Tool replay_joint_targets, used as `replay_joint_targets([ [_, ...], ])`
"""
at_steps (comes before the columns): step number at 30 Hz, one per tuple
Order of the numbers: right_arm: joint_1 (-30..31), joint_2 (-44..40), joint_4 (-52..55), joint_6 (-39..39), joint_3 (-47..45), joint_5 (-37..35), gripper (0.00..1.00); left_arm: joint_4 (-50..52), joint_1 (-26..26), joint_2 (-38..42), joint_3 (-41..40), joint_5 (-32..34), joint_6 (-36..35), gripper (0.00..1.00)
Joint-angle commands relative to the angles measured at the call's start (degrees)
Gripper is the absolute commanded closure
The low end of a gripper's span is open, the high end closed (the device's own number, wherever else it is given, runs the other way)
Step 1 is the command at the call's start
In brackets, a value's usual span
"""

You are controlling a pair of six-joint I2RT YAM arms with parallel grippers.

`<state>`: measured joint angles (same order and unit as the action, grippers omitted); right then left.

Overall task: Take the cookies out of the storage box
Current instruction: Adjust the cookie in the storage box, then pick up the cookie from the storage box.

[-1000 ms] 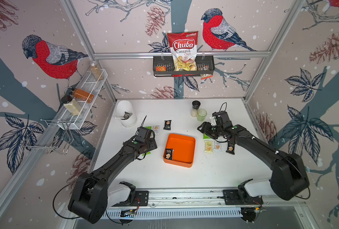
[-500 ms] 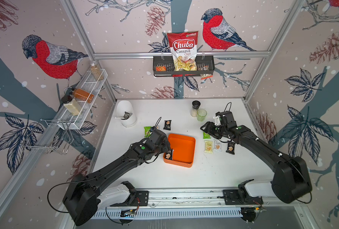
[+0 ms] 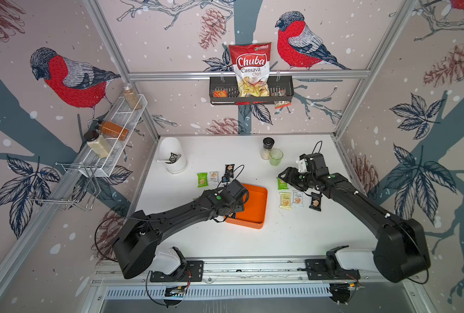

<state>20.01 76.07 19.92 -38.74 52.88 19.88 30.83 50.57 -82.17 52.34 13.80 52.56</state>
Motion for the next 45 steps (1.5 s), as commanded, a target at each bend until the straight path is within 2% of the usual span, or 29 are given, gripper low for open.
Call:
replay_joint_targets([
  [1,-0.61,-0.68,0.46,1.21,-0.08,0.16,0.33,3.01,1.07,-1.76,0.57,3.37,2.54,0.28],
  [21,-2.68,-1.93,1.74,1.91,-0.92,0.16,0.33,0.69,1.17,-12.48,3.34,2.15,-0.39,0.26],
  [33,-3.27,-1.98,1.63,1.84,-1.08,0.30,0.33,5.32,1.29,-10.99,8.88,0.75,-1.57,0.26],
  [45,-3.32,-1.42,1.06,1.25,-0.96,0.42,0.33,5.18,1.18,-16.08,8.61,-0.18,-3.25,0.26],
])
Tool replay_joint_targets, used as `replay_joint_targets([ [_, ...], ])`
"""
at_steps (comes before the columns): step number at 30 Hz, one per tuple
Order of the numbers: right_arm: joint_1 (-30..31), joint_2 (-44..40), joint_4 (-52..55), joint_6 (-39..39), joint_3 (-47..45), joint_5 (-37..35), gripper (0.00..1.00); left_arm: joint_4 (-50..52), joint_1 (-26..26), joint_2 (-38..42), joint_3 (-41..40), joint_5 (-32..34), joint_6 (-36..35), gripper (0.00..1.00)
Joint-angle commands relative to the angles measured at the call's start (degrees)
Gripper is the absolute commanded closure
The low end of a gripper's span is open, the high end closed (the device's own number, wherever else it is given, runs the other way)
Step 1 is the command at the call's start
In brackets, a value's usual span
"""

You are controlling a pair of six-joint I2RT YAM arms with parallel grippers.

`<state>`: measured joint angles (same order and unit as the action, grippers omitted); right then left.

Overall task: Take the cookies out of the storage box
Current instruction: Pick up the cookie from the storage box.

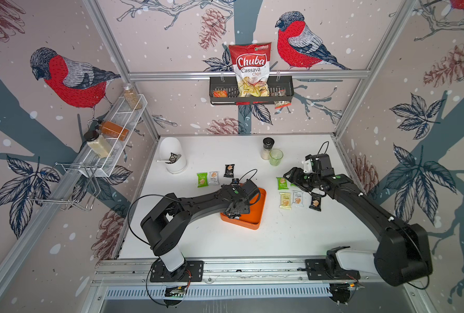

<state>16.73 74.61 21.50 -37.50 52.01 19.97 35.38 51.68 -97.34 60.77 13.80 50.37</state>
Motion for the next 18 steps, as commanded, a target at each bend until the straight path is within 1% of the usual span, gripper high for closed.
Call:
replay_joint_targets([
  [1,0.00,-0.01,-0.41,-0.03,-0.24,0.23,0.33,0.48,0.06,-1.24,0.22,-0.27,-1.19,0.27],
  [4,-0.06,-0.35,-0.23,0.05,-0.47,0.01,0.33,0.06,0.09,-2.08,0.05,-0.43,-1.50,0.29],
  [7,-0.08,-0.61,0.01,0.04,-0.59,-0.27,0.33,-0.13,0.06,-2.60,-0.26,-0.57,-1.76,0.35],
  [12,-0.19,-0.79,0.30,0.23,-0.10,-0.65,0.33,-0.44,0.09,-2.26,-0.18,-0.12,-2.03,0.52],
  [14,-0.20,-0.81,0.39,0.31,0.12,-0.65,0.33,-0.45,0.09,-2.10,-0.09,0.08,-2.11,0.57],
  [18,-0.36,-0.67,0.41,0.35,0.39,-0.72,0.33,-0.22,0.06,-1.94,0.27,0.22,-2.21,0.59],
])
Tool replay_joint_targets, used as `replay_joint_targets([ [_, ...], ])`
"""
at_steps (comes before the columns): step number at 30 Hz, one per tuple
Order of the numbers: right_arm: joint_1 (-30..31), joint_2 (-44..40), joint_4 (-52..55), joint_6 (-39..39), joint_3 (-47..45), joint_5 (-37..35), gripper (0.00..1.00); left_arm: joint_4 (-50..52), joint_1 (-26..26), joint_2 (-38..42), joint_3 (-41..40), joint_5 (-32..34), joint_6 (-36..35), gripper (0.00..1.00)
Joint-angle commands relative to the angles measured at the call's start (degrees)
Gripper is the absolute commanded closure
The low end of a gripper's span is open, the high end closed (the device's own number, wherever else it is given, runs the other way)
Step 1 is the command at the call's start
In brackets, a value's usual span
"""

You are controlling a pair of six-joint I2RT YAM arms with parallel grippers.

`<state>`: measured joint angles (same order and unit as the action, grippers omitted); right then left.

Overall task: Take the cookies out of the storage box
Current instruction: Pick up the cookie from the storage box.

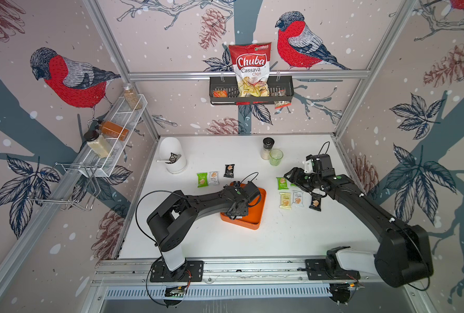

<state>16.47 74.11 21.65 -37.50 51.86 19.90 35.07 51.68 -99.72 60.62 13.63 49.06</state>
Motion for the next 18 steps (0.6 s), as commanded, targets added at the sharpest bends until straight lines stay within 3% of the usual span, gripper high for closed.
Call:
replay_joint_targets([
  [1,-0.14,-0.02,0.20,0.40,0.69,-0.65,0.33,0.22,0.09,0.50,0.52,0.51,-0.89,0.60],
  [12,0.07,0.39,-1.27,-0.61,0.54,-0.13,0.33,2.29,-0.67,4.70,5.07,1.78,-2.10,0.59],
  [18,2.95,2.30,-2.66,-2.01,2.07,-0.75,0.33,1.72,-4.76,9.01,4.97,0.23,-3.89,0.59],
])
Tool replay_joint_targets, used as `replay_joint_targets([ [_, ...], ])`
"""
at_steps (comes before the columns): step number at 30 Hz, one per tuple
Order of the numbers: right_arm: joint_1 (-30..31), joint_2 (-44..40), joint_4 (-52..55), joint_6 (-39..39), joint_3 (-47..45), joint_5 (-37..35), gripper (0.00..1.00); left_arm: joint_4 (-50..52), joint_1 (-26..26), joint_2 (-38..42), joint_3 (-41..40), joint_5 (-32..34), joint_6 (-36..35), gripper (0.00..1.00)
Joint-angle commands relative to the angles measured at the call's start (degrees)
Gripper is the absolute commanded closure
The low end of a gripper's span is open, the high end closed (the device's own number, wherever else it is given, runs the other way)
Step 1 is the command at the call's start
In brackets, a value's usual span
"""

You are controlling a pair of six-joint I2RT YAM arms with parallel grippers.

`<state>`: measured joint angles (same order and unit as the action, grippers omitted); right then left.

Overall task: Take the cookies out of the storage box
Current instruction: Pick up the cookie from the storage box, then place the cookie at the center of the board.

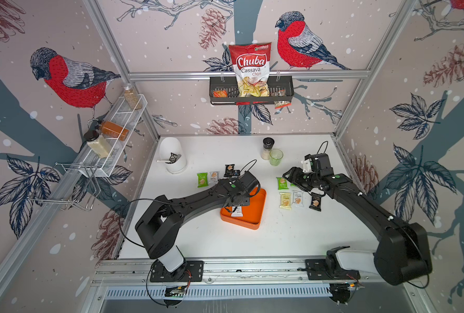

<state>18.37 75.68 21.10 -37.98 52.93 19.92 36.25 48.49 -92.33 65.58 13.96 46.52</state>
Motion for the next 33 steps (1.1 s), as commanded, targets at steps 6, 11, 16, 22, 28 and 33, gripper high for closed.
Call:
replay_joint_targets([
  [6,4.78,3.52,-3.17,-3.56,3.00,-2.64,0.33,-0.16,-9.00,7.20,-3.18,-1.50,-5.21,0.59],
  [11,7.02,5.63,-3.52,-5.08,4.87,-4.27,0.33,-0.75,-17.62,11.39,-7.40,-2.51,-10.09,0.59],
  [16,8.77,7.51,-3.14,-6.14,6.58,-5.20,0.33,-4.46,-28.23,13.91,-14.49,-4.60,-14.12,0.59],
  [22,10.29,9.63,-1.90,-6.38,9.01,-6.47,0.33,-8.48,-36.02,13.15,-18.98,-5.52,-16.06,0.59],
  [28,11.12,10.38,-2.09,-7.16,9.89,-7.33,0.33,-10.51,-42.12,8.21,-20.01,-1.87,-16.33,0.58],
  [33,11.31,10.03,-1.66,-7.29,10.22,-8.30,0.33,-12.23,-45.87,4.31,-19.65,-3.23,-17.01,0.58],
])
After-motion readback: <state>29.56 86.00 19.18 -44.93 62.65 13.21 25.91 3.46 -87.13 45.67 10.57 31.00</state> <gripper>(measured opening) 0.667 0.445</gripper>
